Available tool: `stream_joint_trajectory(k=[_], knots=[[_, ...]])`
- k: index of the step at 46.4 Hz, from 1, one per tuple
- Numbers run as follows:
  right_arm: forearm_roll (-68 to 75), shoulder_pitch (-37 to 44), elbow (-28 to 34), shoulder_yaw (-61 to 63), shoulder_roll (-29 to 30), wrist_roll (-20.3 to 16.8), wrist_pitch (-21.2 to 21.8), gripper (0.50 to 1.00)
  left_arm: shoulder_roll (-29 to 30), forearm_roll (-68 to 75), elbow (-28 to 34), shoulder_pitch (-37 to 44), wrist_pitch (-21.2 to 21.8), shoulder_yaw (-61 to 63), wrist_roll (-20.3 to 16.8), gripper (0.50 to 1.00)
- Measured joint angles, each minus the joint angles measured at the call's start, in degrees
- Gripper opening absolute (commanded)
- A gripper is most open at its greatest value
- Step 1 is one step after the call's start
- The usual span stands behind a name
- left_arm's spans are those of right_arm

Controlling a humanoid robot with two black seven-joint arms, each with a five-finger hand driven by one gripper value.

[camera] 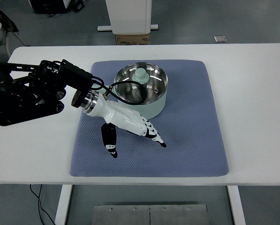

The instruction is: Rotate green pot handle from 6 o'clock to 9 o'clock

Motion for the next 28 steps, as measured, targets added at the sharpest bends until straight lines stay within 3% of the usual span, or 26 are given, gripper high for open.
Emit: stream_joint_trajectory(k=[28], knots=[[0.0,0.0,0.0,0.0,0.0,0.0,0.0,1.0,-1.5,-28.6,1.3,3.6,1.3,-8.7,0.0,1.0]])
